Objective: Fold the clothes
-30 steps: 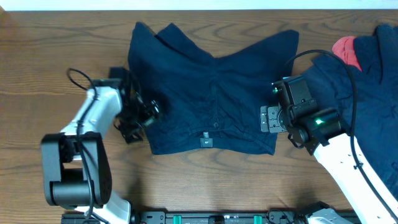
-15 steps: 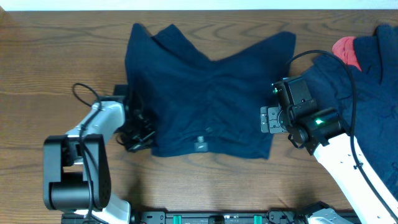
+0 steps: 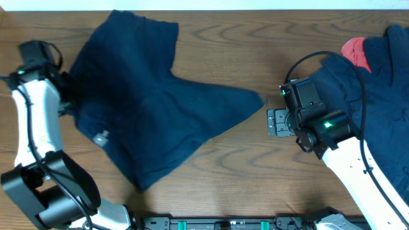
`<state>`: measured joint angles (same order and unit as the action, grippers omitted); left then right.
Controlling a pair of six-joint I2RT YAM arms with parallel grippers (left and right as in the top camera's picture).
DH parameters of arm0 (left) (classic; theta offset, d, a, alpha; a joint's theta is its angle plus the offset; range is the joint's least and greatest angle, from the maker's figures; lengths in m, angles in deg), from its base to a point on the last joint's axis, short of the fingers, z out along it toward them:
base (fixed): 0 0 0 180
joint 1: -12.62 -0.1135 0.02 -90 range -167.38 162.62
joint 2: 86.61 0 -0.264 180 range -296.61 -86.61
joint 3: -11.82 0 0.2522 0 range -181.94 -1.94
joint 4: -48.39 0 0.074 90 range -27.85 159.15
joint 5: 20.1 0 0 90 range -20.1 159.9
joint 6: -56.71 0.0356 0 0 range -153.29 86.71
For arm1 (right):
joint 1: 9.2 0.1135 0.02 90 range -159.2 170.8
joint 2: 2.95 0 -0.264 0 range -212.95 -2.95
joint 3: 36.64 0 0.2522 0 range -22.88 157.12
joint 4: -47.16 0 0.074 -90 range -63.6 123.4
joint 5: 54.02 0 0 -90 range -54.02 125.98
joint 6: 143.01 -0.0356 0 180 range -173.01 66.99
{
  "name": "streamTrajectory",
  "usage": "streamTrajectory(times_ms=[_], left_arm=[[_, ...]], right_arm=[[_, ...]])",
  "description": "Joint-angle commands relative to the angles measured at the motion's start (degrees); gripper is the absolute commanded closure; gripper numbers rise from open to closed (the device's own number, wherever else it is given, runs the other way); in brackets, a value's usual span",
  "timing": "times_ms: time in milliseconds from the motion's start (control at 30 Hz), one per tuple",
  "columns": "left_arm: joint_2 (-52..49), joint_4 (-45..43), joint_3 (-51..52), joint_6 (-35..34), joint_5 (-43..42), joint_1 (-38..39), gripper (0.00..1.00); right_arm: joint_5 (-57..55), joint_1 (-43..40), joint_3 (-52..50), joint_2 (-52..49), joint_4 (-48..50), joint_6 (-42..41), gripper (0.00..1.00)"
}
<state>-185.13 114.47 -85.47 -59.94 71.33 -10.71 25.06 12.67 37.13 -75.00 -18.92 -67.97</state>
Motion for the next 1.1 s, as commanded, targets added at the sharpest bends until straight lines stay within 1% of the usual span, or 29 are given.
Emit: streamTrajectory(times_ms=[0, 100, 200, 267, 367, 467, 533, 667, 867, 1067], left_arm=[[0.4, 5.6, 0.2, 0.0, -6.0, 0.5, 0.22], [0.4, 11.5, 2.6, 1.3, -12.0, 2.4, 0.22], [0.4, 13.9, 5.4, 4.2, -15.0, 5.5, 0.22], [0.4, 14.4, 7.4, 4.2, -15.9, 8.0, 0.21], [0.4, 13.9, 10.2, 4.6, -16.0, 12.7, 0.22], [0.4, 12.9, 12.8, 5.7, -15.8, 17.7, 0.22], [0.4, 12.5, 14.6, 5.7, -15.3, 20.9, 0.22], [0.4, 10.3, 18.6, 5.6, -14.3, 25.7, 0.22], [0.4, 7.3, 24.6, 5.4, -14.3, 29.2, 0.22], [0.4, 3.9, 29.6, 5.4, -14.3, 30.2, 0.22]], right_arm=[[0.5, -0.5, 0.2, -0.3, 0.7, -0.9, 0.10], [4.4, -0.5, 0.2, -0.3, 2.1, -0.9, 0.09], [8.9, -0.5, 0.2, -0.4, 2.7, -0.9, 0.09], [10.1, -0.5, 0.2, -1.1, 2.7, -1.0, 0.09], [10.5, -0.5, 0.2, -3.9, 3.0, -3.6, 0.09], [15.4, -0.5, 0.2, -8.7, 5.3, -4.5, 0.10], [18.8, -0.5, 0.2, -12.5, 7.8, -4.6, 0.09], [19.3, -0.7, 0.2, -20.4, 13.8, -8.6, 0.09], [19.6, -1.8, 0.2, -30.1, 21.9, -14.9, 0.09], [25.6, -2.0, 0.2, -36.5, 32.3, -15.8, 0.11]])
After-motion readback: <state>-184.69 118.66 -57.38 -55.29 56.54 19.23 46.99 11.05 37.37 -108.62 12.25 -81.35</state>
